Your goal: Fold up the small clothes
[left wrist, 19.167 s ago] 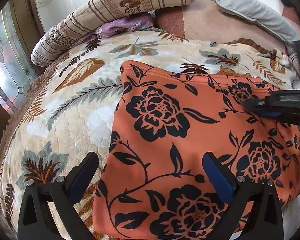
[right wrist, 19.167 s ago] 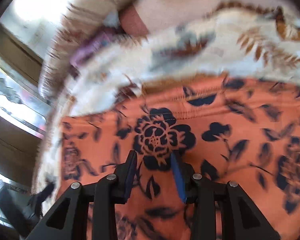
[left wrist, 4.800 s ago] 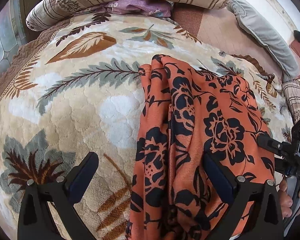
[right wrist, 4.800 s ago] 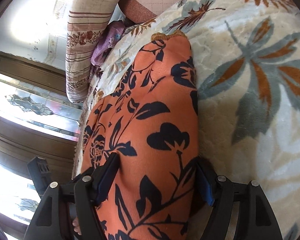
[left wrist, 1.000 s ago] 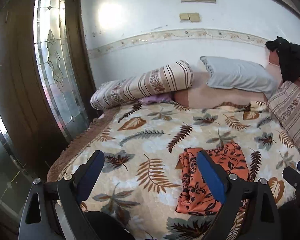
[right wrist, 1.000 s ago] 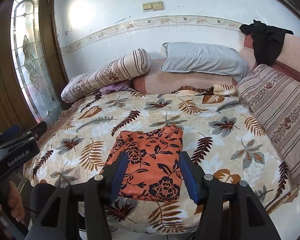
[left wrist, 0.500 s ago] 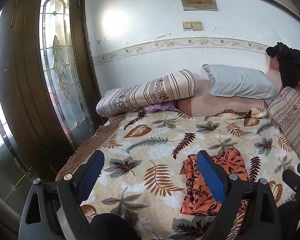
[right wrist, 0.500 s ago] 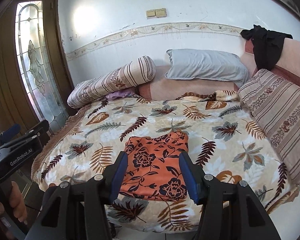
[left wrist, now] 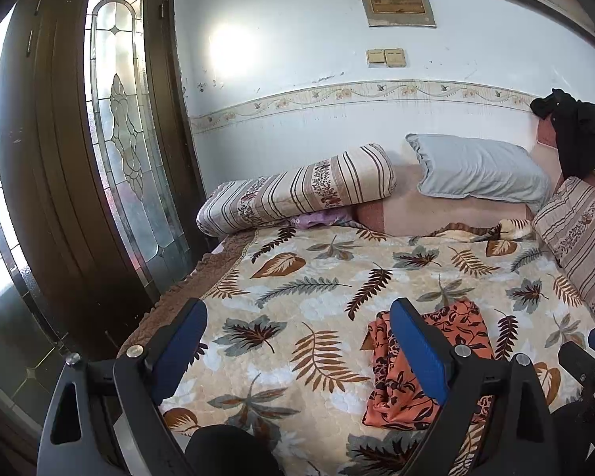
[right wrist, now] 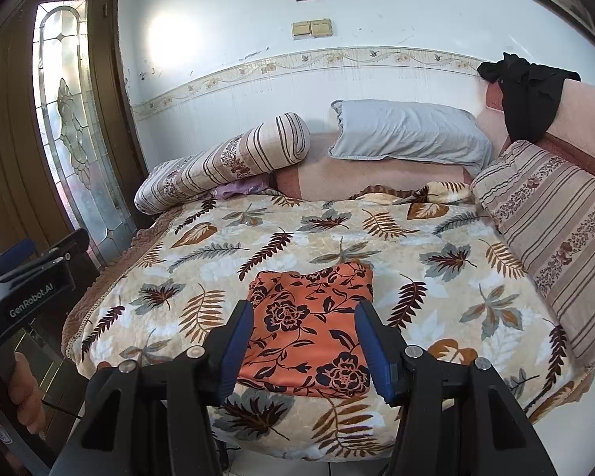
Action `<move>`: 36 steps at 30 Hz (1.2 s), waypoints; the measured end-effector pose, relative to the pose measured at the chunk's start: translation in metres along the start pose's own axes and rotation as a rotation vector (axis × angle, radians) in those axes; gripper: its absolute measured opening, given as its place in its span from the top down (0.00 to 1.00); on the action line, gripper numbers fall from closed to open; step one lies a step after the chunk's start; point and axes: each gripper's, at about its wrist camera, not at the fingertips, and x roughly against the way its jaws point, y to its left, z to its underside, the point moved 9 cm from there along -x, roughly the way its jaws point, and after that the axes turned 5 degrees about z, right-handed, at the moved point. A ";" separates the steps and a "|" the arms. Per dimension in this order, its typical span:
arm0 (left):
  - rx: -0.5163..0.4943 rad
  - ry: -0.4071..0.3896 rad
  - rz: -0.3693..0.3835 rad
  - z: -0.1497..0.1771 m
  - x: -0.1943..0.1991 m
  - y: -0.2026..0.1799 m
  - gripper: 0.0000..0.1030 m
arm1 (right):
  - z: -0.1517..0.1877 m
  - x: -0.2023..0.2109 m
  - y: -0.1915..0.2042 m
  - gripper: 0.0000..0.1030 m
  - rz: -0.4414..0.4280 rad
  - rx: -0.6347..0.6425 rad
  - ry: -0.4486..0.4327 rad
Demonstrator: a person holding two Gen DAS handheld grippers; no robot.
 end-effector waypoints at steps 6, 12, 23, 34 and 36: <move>0.001 -0.007 0.002 -0.002 0.003 0.001 0.09 | 0.000 0.000 0.000 0.45 0.001 0.001 -0.001; 0.002 -0.014 0.006 -0.005 0.006 0.002 0.09 | -0.004 0.004 -0.002 0.45 0.000 0.006 -0.007; -0.001 -0.031 0.014 -0.010 0.014 0.003 0.09 | -0.009 0.008 -0.001 0.45 0.005 0.021 -0.026; -0.004 -0.053 0.017 -0.014 0.023 0.003 0.09 | -0.007 0.011 -0.002 0.45 0.021 0.012 -0.018; -0.005 -0.056 0.019 -0.014 0.025 0.003 0.09 | -0.008 0.011 -0.002 0.45 0.022 0.015 -0.020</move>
